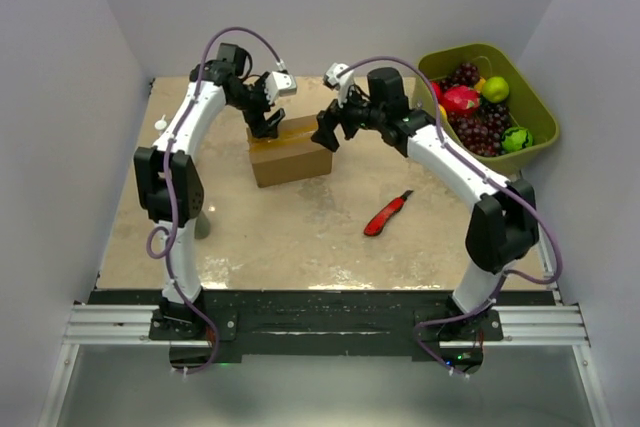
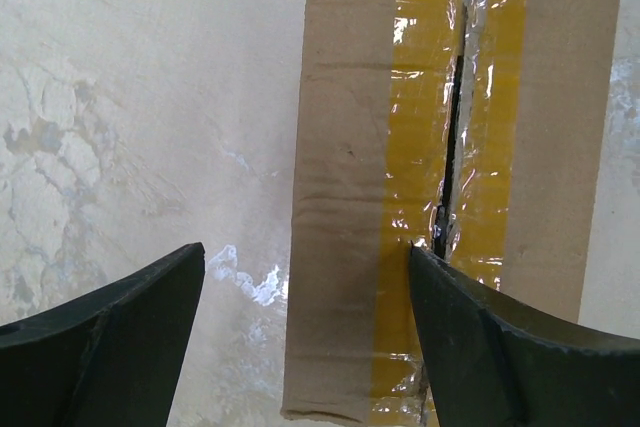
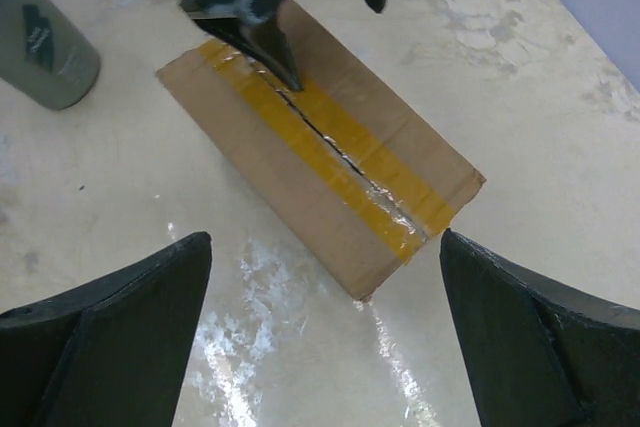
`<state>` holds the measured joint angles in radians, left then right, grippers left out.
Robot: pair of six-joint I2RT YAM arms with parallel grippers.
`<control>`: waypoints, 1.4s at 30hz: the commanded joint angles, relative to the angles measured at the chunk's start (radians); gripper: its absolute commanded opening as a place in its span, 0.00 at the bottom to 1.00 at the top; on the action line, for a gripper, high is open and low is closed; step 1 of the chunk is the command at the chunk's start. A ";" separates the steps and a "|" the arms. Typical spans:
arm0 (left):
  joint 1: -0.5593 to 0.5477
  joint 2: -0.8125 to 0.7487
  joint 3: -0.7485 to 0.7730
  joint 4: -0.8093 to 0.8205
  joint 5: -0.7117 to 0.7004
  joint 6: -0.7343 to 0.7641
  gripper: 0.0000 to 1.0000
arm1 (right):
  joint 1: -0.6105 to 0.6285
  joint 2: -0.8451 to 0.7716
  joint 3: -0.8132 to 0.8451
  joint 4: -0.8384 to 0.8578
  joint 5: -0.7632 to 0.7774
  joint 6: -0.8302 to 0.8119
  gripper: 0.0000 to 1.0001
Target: Unpack the express box
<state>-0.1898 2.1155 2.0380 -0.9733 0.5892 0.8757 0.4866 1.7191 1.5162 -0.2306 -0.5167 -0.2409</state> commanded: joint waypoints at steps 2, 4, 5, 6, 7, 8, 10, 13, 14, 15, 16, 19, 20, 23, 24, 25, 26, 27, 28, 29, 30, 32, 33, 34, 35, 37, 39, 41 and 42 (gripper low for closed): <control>0.007 0.049 0.073 -0.099 0.113 0.012 0.87 | -0.008 0.112 0.068 0.142 0.141 0.181 0.99; 0.007 0.055 0.085 -0.110 0.127 0.003 0.87 | 0.000 0.151 0.082 0.137 0.147 0.181 0.99; 0.007 0.057 0.087 -0.116 0.130 0.006 0.87 | -0.002 0.164 0.093 0.119 0.153 0.181 0.99; 0.007 0.057 0.088 -0.119 0.135 0.006 0.87 | -0.002 0.177 0.096 0.113 0.155 0.183 0.99; 0.007 0.058 0.087 -0.116 0.129 0.003 0.87 | -0.002 0.191 0.095 0.109 0.153 0.181 0.99; 0.006 0.060 0.087 -0.114 0.123 0.002 0.87 | 0.000 0.198 0.088 0.105 0.150 0.177 0.99; 0.003 0.064 0.080 -0.105 0.101 -0.003 0.87 | -0.002 0.211 0.084 0.094 0.149 0.178 0.99; -0.007 0.063 0.053 -0.096 0.087 0.016 0.88 | -0.002 0.220 0.058 0.088 0.141 0.195 0.99; -0.010 0.054 0.045 -0.090 0.092 0.023 0.87 | -0.002 0.218 0.043 0.091 0.141 0.210 0.99; -0.011 0.044 0.019 -0.071 0.099 0.035 0.87 | -0.002 0.220 0.036 0.094 0.135 0.219 0.99; -0.017 0.034 -0.001 -0.049 0.095 0.034 0.87 | -0.002 0.223 0.033 0.096 0.132 0.227 0.99; -0.046 -0.026 -0.103 0.076 0.005 0.026 0.86 | -0.002 0.234 0.029 0.103 0.122 0.267 0.99; -0.053 -0.055 -0.129 0.106 -0.012 0.028 0.85 | -0.002 0.240 0.032 0.103 0.121 0.276 0.99; -0.083 -0.118 -0.232 0.211 -0.086 0.066 0.82 | -0.002 0.252 0.039 0.100 0.122 0.288 0.99; -0.088 -0.130 -0.264 0.253 -0.097 0.068 0.81 | -0.002 0.254 0.044 0.099 0.122 0.288 0.99; -0.089 -0.141 -0.272 0.263 -0.091 0.068 0.77 | -0.003 0.257 0.044 0.099 0.122 0.287 0.99; -0.089 -0.159 -0.274 0.268 -0.089 0.069 0.75 | -0.003 0.255 0.045 0.097 0.124 0.288 0.99; -0.089 -0.169 -0.275 0.283 -0.085 0.066 0.73 | -0.003 0.255 0.044 0.096 0.124 0.288 0.99; -0.088 -0.178 -0.275 0.286 -0.077 0.071 0.70 | -0.005 0.254 0.042 0.097 0.126 0.288 0.99; -0.088 -0.193 -0.277 0.292 -0.074 0.072 0.67 | -0.005 0.254 0.039 0.096 0.126 0.288 0.99; -0.088 -0.199 -0.280 0.300 -0.080 0.080 0.65 | -0.005 0.255 0.038 0.096 0.126 0.285 0.99; -0.085 -0.203 -0.260 0.297 -0.086 0.074 0.54 | -0.006 0.258 0.038 0.090 0.124 0.273 0.99; -0.083 -0.195 -0.246 0.279 -0.085 0.065 0.51 | -0.005 0.260 0.038 0.088 0.124 0.269 0.99; -0.080 -0.187 -0.230 0.257 -0.083 0.063 0.44 | -0.006 0.258 0.035 0.088 0.126 0.265 0.99; -0.079 -0.161 -0.188 0.237 -0.083 0.056 0.40 | -0.005 0.260 0.030 0.086 0.127 0.255 0.99; -0.060 -0.129 -0.138 0.180 -0.048 -0.009 0.27 | -0.005 0.260 0.024 0.079 0.127 0.247 0.99; -0.037 -0.069 -0.046 0.125 0.001 -0.108 0.15 | -0.005 0.255 0.004 0.073 0.139 0.198 0.99; -0.001 -0.025 0.003 0.114 0.067 -0.183 0.00 | -0.005 0.252 -0.014 0.068 0.148 0.167 0.99; 0.010 -0.017 0.020 0.131 0.089 -0.251 0.00 | -0.003 0.251 -0.020 0.065 0.152 0.164 0.99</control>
<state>-0.2485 2.0460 1.9381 -0.8497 0.5659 0.8272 0.4816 1.9602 1.5387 -0.1246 -0.3882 0.0044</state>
